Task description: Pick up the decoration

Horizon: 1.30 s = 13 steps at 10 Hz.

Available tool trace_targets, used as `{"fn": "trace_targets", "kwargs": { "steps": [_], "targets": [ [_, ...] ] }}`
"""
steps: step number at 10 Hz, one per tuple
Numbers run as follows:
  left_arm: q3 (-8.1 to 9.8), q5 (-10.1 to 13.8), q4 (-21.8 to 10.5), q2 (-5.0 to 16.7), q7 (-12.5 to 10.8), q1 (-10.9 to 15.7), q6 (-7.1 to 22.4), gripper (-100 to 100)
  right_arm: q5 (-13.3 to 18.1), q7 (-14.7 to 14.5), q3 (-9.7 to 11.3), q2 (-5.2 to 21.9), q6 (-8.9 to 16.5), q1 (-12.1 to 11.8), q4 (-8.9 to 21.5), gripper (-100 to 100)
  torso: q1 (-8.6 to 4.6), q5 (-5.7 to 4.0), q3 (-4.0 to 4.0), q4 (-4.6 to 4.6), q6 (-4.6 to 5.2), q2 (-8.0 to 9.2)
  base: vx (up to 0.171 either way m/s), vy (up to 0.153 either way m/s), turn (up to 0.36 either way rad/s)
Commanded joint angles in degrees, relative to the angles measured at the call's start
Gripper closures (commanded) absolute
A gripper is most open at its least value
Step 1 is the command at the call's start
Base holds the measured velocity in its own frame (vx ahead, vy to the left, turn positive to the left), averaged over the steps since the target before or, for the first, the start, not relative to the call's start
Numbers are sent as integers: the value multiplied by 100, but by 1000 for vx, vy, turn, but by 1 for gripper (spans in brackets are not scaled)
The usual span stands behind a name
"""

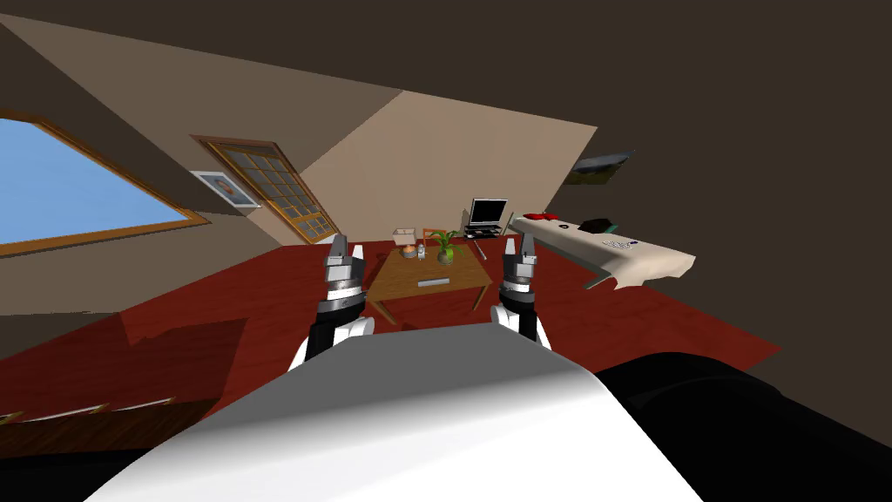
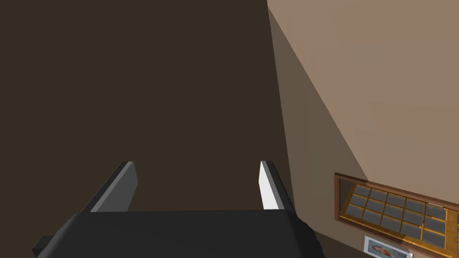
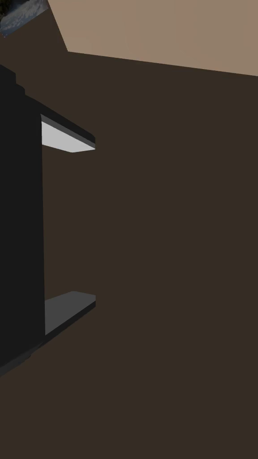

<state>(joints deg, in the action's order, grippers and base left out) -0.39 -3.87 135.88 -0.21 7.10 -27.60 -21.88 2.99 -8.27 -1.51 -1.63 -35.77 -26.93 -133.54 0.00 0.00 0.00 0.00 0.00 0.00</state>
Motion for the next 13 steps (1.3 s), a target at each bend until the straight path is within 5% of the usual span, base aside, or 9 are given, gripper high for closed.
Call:
{"fn": "trace_targets", "kwargs": {
  "steps": [1, 6, 13],
  "targets": [
    [-7, -13, -57, 187, -2, -2, -59, -100, 0, 0, 0, 0, 0, 0, 0, 0, 0, 0, 0, 0, 0, 0, -1, 0, -71],
    [-120, -165, -551, 1050, -46, -21, -523, -100, 0, 0, 0, 0, 0, 0, 0, 0, 6, 1, 0, 0, 1, -1, 1, 7, -160],
    [-348, -458, -1291, 1989, -160, -38, -1112, -100, 0, 0, 0, 0, 0, 1, 0, 0, 5, 1, -5, -2, 4, -8, 13, 7, -187]
  ]
}}
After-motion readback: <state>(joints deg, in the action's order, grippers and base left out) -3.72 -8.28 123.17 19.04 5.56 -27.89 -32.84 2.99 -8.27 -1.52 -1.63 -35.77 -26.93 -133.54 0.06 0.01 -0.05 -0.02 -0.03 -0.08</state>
